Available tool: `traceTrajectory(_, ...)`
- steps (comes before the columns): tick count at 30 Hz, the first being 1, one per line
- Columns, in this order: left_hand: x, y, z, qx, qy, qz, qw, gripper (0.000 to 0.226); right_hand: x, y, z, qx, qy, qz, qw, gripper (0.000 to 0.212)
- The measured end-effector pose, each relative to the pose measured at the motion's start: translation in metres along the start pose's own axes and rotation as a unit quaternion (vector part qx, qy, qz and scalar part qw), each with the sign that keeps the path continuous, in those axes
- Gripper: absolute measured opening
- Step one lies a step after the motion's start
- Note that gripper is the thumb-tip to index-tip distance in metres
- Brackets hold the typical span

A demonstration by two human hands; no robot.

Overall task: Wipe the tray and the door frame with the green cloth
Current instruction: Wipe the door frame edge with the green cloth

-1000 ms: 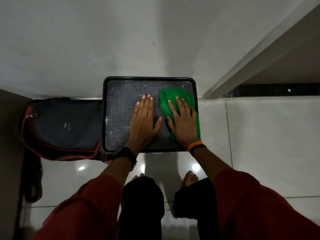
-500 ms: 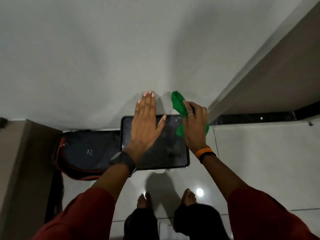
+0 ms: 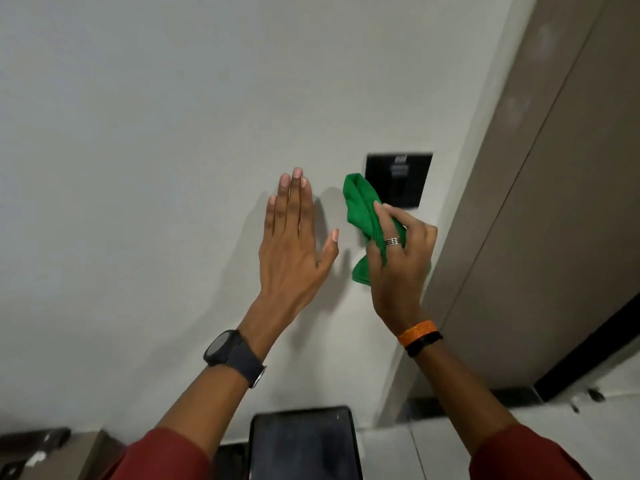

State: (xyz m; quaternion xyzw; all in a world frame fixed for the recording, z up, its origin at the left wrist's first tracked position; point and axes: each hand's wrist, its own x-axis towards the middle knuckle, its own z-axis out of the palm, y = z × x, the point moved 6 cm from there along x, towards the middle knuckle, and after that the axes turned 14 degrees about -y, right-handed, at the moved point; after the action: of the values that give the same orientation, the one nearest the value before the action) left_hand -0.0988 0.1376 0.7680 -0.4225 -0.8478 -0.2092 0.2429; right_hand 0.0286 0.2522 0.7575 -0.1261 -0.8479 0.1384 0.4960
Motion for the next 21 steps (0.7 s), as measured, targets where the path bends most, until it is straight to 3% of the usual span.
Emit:
traceTrajectory(7,0.124,0.07,-0.118,0.01,0.131,0.082,0.988,0.078,0.157,-0.033,-0.103,-0.005,0.156,-0.094,0.983,0.049)
traceTrajectory(14,0.205,0.145,-0.159,0.003,0.228,0.146,0.963,0.076,0.246,-0.007,-0.201,-0.073,0.314,-0.172,0.931,0.057)
traceTrajectory(16,0.223,0.155,-0.154,0.001,0.233,0.153,0.96,0.076,0.257,0.013,-0.2,-0.096,0.271,-0.184,0.94,0.061)
traceTrajectory(19,0.246,0.159,-0.137,0.022,0.208,0.154,0.966,0.077,0.264,0.051,-0.167,-0.113,0.103,-0.151,0.977,0.063)
traceTrajectory(21,0.256,0.158,-0.126,0.063,0.208,0.146,0.965,0.076,0.264,0.072,-0.149,-0.128,0.057,-0.136,0.981,0.065)
